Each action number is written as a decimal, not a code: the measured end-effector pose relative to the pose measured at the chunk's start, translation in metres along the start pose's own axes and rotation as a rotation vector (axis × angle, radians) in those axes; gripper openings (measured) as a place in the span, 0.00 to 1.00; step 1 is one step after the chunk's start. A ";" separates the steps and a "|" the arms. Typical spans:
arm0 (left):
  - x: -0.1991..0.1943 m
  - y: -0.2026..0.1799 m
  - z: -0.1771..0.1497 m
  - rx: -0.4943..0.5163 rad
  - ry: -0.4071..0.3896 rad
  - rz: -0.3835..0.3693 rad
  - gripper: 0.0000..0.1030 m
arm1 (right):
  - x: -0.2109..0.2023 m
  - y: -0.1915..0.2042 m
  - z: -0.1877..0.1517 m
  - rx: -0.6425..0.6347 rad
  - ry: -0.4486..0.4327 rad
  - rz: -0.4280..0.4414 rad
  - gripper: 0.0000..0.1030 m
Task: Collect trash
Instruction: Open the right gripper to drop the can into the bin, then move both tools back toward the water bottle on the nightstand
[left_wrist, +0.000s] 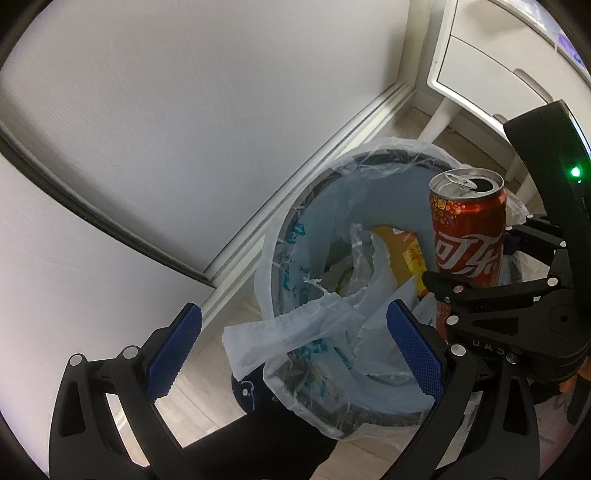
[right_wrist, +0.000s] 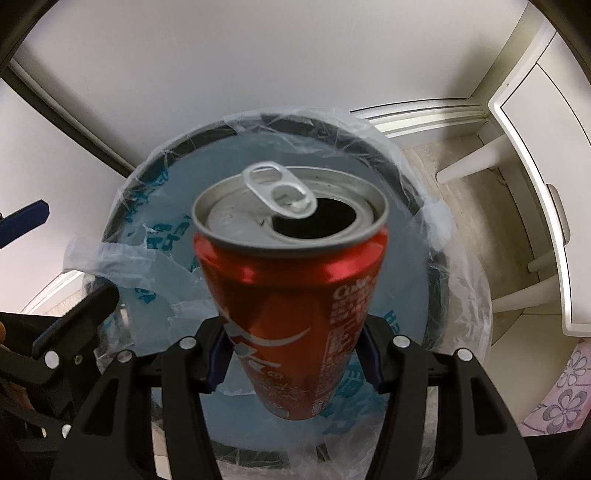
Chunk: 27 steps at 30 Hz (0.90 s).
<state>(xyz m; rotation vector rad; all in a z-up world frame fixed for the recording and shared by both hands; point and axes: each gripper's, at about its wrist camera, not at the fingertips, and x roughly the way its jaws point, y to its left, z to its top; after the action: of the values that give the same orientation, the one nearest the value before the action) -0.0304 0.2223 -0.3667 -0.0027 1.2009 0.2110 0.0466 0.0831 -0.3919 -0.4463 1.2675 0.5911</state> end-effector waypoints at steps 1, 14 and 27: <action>0.000 -0.001 0.000 0.005 0.001 0.000 0.94 | 0.001 0.001 0.000 -0.002 0.001 -0.002 0.53; -0.002 0.002 0.001 0.013 -0.007 0.018 0.94 | -0.004 -0.003 0.001 0.017 -0.019 -0.031 0.80; -0.016 0.001 0.006 -0.008 -0.051 0.005 0.94 | -0.050 -0.005 -0.001 0.011 -0.169 -0.154 0.93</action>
<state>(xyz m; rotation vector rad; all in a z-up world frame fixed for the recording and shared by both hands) -0.0303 0.2218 -0.3496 -0.0014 1.1495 0.2186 0.0399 0.0704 -0.3435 -0.4700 1.0642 0.4813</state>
